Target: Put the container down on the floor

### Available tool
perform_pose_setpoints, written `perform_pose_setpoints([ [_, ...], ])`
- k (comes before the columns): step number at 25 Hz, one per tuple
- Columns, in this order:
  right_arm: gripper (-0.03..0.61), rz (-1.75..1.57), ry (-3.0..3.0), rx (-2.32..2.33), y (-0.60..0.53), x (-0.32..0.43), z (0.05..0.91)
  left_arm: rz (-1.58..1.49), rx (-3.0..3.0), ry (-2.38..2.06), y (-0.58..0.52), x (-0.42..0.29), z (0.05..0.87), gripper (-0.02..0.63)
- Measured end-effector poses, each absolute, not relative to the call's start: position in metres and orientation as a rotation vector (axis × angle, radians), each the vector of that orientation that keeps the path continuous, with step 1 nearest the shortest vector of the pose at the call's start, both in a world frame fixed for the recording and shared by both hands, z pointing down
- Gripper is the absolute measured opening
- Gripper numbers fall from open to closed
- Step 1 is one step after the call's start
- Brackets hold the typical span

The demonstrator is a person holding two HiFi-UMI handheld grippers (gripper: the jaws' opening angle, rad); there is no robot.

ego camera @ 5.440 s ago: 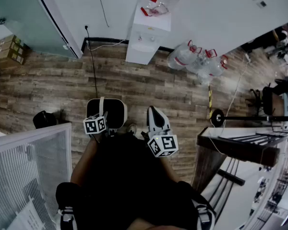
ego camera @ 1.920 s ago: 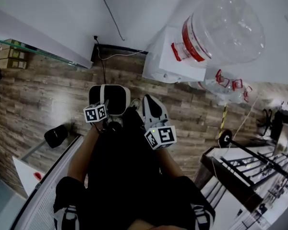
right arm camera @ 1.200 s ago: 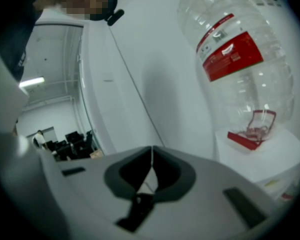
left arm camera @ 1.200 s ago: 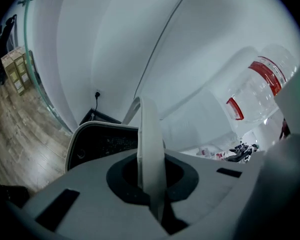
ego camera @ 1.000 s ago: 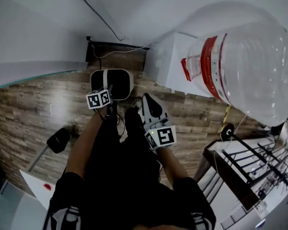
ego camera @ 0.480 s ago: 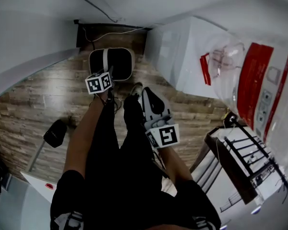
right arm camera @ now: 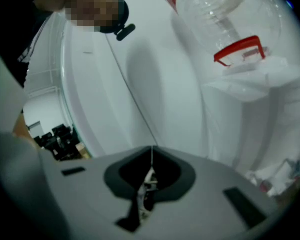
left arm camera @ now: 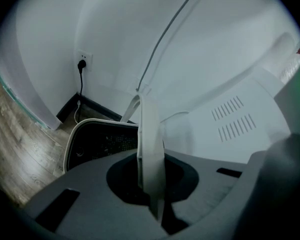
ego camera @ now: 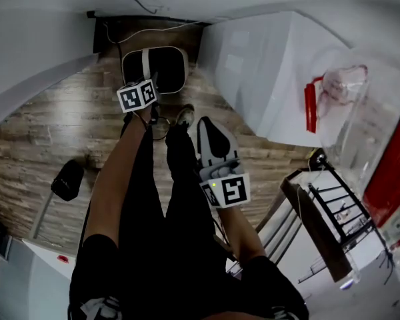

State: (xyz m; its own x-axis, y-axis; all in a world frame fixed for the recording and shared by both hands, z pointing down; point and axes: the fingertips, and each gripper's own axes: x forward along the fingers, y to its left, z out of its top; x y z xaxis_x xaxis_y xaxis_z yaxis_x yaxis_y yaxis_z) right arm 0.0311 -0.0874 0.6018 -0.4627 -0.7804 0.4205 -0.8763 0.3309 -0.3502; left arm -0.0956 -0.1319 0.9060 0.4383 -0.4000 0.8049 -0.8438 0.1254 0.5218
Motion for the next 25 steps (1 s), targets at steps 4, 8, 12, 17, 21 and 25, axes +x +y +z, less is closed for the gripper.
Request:
perform_pose_setpoints([
  [4,0.034,0.824,-2.392,1.53,-0.087,0.033,0.617,0.457,1.484,-1.161,-0.14,-0.088,0.924,0.025],
  [8,0.034,0.852,-2.363,1.523,-0.084,0.031,0.638,0.487,1.52,-1.162,-0.152,-0.088,0.944,0.025],
  [12,0.034,0.862,-2.344,1.505,-0.082,0.031,0.655,0.496,1.544,-1.154,-0.164,-0.082,0.958,0.025],
  [17,0.034,0.884,-2.33,1.511,-0.082,0.029,0.669,0.492,1.556,-1.156,-0.178,-0.075,0.97,0.025],
  [21,0.034,0.913,-2.309,1.518,-0.078,0.028,0.682,0.498,1.572,-1.154,-0.183,-0.072,0.98,0.025],
  [25,0.034,0.929,-2.286,1.508,-0.072,0.033,0.696,0.506,1.587,-1.152,-0.185,-0.065,0.991,0.025],
])
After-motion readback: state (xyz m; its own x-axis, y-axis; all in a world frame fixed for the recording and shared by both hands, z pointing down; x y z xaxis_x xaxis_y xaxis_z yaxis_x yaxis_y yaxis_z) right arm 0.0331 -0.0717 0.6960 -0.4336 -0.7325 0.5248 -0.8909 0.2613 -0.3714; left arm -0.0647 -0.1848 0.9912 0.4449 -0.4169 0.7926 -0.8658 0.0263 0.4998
